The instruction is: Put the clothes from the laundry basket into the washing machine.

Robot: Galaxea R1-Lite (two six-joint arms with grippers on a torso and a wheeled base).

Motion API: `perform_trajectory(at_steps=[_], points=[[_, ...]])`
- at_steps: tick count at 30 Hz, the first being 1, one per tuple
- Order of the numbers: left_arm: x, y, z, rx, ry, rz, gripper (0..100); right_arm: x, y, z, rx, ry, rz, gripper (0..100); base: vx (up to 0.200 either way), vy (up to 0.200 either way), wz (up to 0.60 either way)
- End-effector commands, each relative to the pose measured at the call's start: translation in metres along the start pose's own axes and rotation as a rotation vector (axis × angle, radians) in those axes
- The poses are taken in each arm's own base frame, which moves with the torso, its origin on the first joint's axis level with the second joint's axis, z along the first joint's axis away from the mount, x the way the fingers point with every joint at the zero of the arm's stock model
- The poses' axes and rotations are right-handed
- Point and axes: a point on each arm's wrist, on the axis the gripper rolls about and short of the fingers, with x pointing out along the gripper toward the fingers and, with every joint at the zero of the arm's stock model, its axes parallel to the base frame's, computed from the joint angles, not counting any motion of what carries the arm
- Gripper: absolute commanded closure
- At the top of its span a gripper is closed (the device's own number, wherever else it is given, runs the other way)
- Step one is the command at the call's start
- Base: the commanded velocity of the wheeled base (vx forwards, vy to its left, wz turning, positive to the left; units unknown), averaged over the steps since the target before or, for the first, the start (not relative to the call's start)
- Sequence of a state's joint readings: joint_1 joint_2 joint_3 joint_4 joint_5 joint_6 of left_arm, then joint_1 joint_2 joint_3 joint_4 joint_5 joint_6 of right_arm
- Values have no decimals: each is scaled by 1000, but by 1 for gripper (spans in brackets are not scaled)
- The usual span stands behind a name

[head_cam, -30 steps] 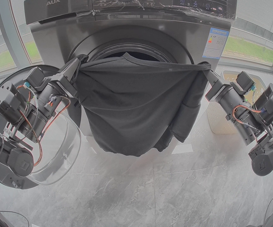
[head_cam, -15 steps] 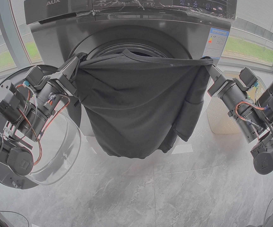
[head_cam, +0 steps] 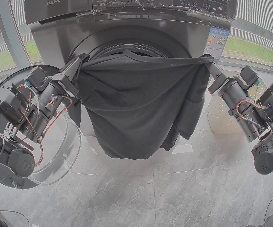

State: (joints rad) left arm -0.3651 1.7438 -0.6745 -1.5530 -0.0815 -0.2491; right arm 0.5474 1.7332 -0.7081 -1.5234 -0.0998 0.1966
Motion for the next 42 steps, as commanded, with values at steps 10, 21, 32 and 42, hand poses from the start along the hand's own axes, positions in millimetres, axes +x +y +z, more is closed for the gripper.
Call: perform_trajectory(at_steps=[10, 21, 32, 42], points=[[13, -53, -38, -85, 76, -160, 100, -16, 4, -57, -1, 214, 8, 100, 0, 0, 0], [35, -69, -42, -105, 25, -203, 100, -36, 20, -127, -22, 451, 59, 0, 0, 0, 0], [37, -78, -37, -117, 5, -229, 100, -35, 16, -203, -43, 586, 122, 0, 0, 0, 0], [37, -80, -29, -120, -21, -235, 100, -57, 5, -234, -62, 706, 95, 0, 0, 0, 0]])
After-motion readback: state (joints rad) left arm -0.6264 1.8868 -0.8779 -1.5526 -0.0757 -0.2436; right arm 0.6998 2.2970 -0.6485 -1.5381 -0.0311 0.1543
